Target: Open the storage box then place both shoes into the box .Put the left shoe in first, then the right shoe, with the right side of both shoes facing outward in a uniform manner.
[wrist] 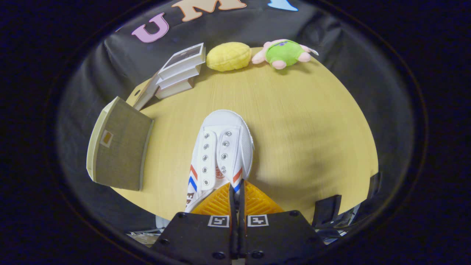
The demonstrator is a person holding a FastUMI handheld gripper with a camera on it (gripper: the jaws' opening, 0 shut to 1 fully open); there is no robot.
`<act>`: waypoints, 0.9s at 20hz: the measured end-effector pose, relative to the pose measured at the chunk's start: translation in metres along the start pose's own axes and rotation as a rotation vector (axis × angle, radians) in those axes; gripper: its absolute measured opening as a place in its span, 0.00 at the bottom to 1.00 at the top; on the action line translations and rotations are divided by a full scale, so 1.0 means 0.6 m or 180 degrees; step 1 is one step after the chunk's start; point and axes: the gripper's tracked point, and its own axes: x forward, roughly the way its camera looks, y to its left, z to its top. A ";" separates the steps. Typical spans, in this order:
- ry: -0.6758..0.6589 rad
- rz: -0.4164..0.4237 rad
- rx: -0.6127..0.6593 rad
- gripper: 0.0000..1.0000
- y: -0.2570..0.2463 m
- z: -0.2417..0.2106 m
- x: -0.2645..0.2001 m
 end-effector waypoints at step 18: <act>-0.0274 0.0329 0.0024 0.04 0.266 0.103 -0.115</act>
